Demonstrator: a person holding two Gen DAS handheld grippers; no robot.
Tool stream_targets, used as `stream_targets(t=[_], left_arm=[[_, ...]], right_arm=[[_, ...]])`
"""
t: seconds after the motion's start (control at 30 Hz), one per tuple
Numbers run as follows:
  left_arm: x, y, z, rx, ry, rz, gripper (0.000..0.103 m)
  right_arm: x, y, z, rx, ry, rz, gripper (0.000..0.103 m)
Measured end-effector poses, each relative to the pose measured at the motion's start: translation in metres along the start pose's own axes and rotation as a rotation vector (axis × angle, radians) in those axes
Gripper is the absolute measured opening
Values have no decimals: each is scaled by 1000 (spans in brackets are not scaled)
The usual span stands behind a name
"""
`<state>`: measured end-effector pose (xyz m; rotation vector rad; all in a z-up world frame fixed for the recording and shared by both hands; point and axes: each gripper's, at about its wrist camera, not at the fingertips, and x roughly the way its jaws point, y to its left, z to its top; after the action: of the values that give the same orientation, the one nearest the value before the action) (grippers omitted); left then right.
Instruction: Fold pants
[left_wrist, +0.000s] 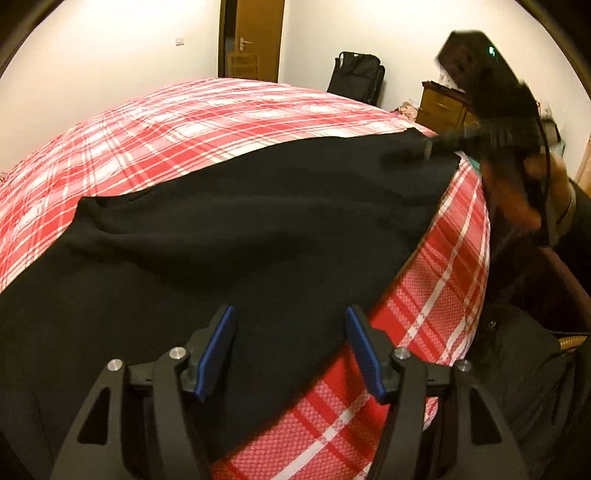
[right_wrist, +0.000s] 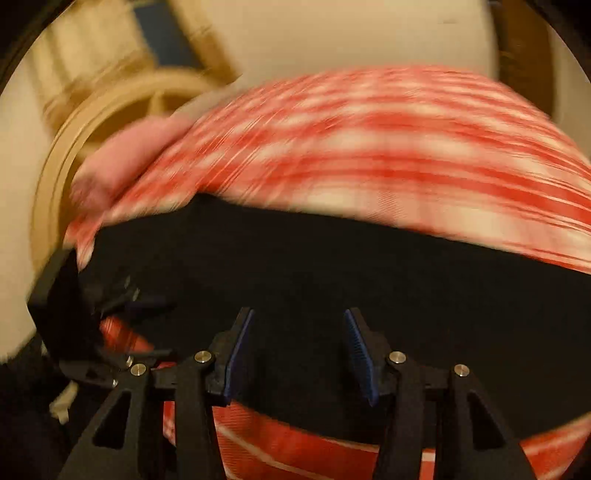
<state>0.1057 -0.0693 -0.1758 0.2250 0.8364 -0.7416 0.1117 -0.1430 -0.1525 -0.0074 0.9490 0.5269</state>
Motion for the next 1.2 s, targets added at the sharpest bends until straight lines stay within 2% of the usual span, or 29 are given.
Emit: stream_targets(t=[0.07, 0.1, 0.13, 0.17, 0.2, 0.27, 0.37, 0.5, 0.57, 0.63, 0.7, 0.73, 0.77, 0.8, 0.87, 0.97, 1.2], left_arm=[[-6, 5, 2, -30, -17, -6, 64], [-15, 10, 2, -46, -47, 2, 64], [-27, 16, 1, -52, -79, 16, 65], [-38, 22, 1, -54, -105, 41, 65], [-48, 28, 0, -56, -125, 73, 66], [-71, 50, -7, -77, -162, 173, 74], [-99, 94, -23, -147, -171, 305, 75], [-134, 151, -57, -276, -167, 476, 75], [-147, 178, -78, -352, -176, 543, 75], [-154, 199, -102, -453, -186, 556, 78], [-150, 212, -112, -513, -179, 543, 79], [-147, 218, -120, -544, -178, 519, 80], [-143, 221, -122, -565, -168, 514, 81], [-136, 221, -122, -577, -155, 514, 83], [-131, 221, -125, -580, -147, 530, 88], [-128, 221, -123, -591, -145, 532, 93], [-128, 227, -126, -596, -142, 529, 99]], right_arm=[[32, 14, -6, -60, 102, -14, 52], [36, 23, -8, -118, 82, -60, 52], [36, 30, -5, -149, 79, -63, 52], [37, 34, 1, -163, 96, -27, 52], [35, 37, 11, -147, 90, 17, 52], [33, 43, 34, -127, 51, 49, 52], [48, 63, 76, -111, 7, 126, 52], [106, 82, 137, -60, 27, 192, 52], [133, 92, 154, -65, 38, 180, 51], [162, 97, 167, -35, 88, 218, 51], [180, 98, 170, -16, 122, 217, 51], [185, 99, 167, -17, 128, 210, 43], [191, 101, 166, -23, 144, 210, 20], [195, 104, 165, -34, 154, 200, 11], [191, 108, 161, -61, 151, 179, 5], [185, 116, 164, -106, 132, 123, 4], [192, 115, 181, -73, 126, 42, 3]])
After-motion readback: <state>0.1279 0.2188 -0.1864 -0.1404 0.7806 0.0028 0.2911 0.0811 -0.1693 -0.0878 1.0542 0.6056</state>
